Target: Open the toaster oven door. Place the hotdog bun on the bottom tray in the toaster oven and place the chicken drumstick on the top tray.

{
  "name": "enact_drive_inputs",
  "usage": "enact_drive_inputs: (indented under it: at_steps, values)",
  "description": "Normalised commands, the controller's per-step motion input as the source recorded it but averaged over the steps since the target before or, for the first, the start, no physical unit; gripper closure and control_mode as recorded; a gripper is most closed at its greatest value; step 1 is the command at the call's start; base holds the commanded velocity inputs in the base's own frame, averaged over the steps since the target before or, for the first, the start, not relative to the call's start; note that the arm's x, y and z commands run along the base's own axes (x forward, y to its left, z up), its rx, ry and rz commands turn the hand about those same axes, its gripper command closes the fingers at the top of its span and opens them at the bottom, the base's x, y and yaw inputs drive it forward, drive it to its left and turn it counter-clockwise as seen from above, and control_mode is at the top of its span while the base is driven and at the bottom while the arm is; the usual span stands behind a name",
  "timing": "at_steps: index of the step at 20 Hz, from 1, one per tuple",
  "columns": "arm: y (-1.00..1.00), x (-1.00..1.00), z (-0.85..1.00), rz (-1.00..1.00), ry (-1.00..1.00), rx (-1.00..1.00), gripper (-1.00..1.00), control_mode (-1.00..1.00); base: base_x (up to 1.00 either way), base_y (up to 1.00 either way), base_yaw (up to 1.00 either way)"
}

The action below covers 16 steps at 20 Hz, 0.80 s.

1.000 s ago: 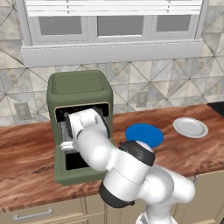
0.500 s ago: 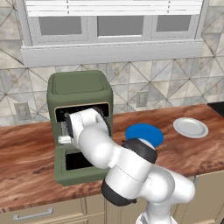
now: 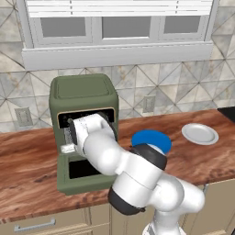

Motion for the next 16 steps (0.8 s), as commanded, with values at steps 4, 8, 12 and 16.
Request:
enact_drive_inputs:
  at_steps: [4,8,12,16]
  values:
    - [0.65,-0.99,0.91,0.0,0.69,-0.04,-1.0,-1.0,0.0,0.0,0.0]
    - [0.73,-0.99,0.97,0.0,0.66,-0.05,-1.0,-1.0,0.0,0.0,0.0]
    - [0.58,-1.0,1.0,-0.01,0.27,-0.11,-1.0,-1.0,0.0,0.0,0.0]
    - [0.49,-0.99,1.0,-0.01,0.06,-0.16,-1.0,-1.0,0.0,0.0,0.0]
